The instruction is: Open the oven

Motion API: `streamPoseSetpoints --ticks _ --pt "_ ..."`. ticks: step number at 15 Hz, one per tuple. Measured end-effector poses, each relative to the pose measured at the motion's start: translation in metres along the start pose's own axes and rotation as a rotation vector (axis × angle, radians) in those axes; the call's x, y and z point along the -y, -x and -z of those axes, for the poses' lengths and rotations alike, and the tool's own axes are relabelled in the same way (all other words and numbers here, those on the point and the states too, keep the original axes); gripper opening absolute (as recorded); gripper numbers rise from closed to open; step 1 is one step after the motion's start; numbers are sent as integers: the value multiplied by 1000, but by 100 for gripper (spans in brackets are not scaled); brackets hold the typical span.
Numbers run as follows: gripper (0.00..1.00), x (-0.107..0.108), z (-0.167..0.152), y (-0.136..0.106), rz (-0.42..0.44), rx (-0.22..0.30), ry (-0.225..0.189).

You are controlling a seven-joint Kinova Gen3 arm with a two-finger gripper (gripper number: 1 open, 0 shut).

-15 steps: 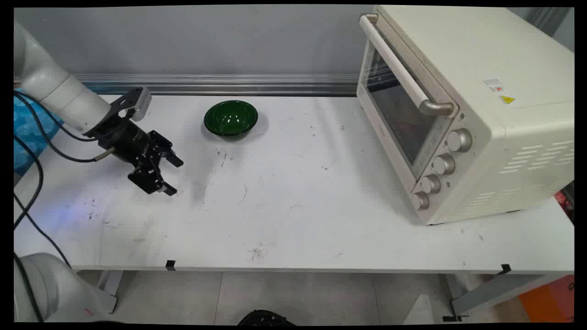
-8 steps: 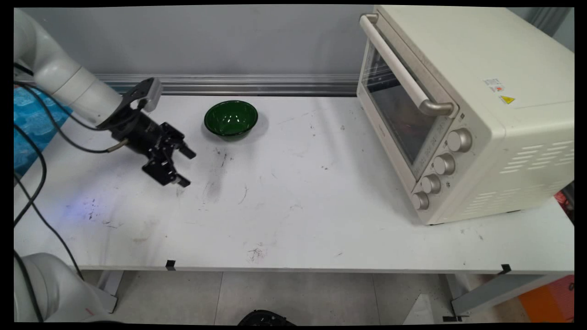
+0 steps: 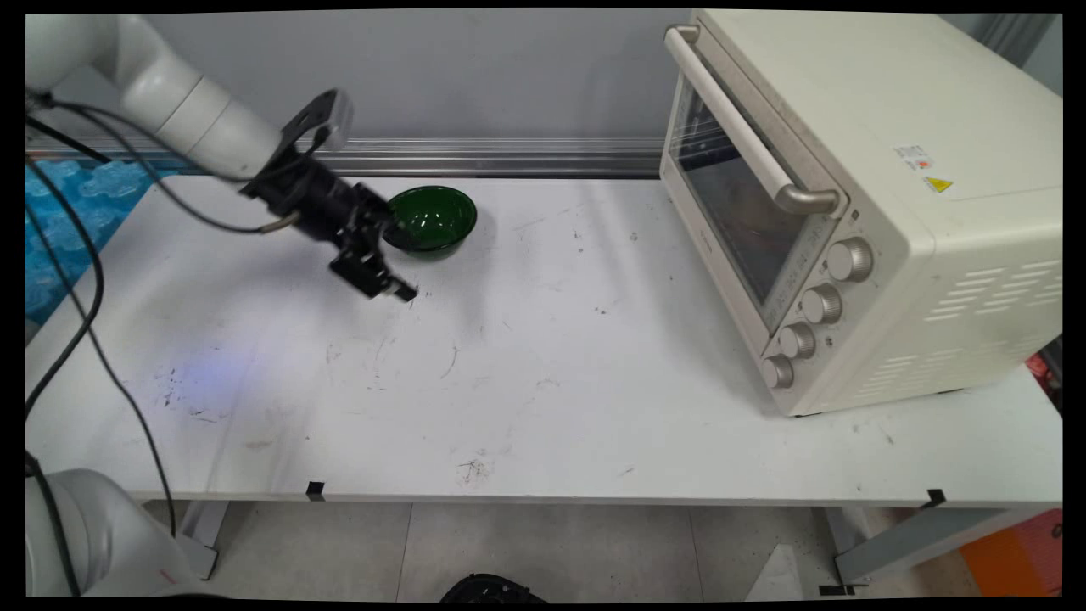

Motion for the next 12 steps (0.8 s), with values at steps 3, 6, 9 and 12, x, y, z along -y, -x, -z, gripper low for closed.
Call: streamPoseSetpoints --ticks 3,6,9,12 --pt "100 6 -3 -33 4 -44 -9" --pt "100 12 -7 -67 7 -87 -18" --pt "100 17 -8 -93 8 -121 -24" --pt "0 22 -10 -120 5 -153 -28"
